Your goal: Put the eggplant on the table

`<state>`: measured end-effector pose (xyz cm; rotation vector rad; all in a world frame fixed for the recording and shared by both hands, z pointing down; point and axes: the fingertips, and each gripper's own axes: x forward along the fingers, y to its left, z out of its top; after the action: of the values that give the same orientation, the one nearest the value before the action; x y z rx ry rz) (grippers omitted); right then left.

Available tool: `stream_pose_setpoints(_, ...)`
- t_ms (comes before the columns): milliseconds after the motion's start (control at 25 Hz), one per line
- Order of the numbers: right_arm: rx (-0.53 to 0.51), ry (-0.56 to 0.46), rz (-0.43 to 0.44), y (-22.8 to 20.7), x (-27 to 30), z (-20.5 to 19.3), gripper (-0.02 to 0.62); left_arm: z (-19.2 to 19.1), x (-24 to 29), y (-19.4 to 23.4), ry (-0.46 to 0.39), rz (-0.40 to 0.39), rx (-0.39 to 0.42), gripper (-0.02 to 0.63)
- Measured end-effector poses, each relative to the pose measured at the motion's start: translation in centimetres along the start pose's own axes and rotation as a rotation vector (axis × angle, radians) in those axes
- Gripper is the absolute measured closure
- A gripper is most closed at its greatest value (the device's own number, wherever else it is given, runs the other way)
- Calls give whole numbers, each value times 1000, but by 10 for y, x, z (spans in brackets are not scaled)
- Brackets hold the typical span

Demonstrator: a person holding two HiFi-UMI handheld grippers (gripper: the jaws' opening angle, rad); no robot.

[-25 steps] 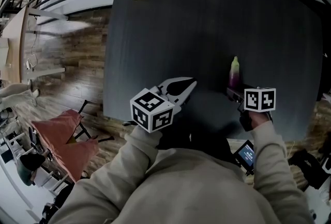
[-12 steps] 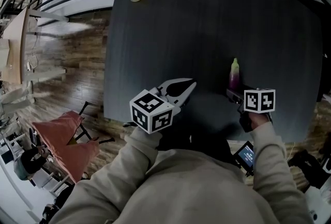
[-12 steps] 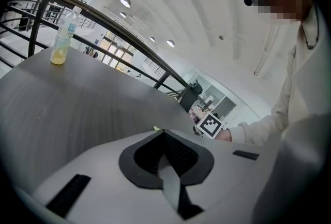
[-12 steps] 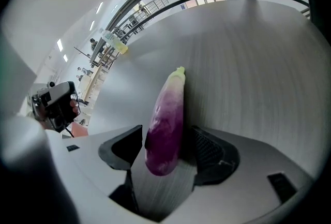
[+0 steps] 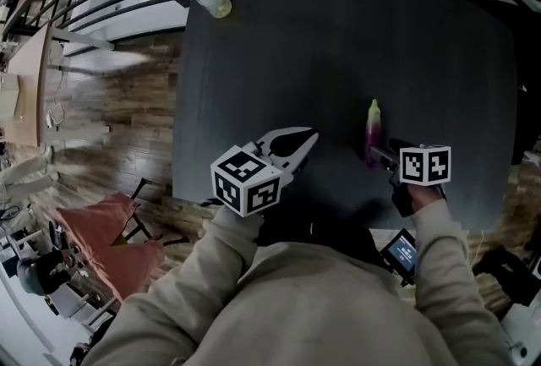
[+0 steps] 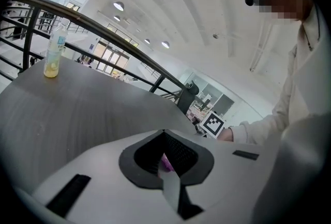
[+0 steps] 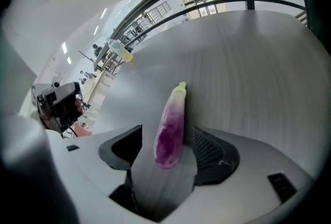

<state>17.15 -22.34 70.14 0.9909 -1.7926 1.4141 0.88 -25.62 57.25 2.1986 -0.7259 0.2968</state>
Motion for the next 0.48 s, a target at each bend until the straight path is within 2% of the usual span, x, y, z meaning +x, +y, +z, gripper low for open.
stream_pose_setpoints(280,21,-86,47,6,-36,17,305,21,-8,-14,-28,-7,51,606)
stream_pose_setpoints(480,-60,-140,153,29,-67,29,353,38,-13,-31,-49,-24,96,606)
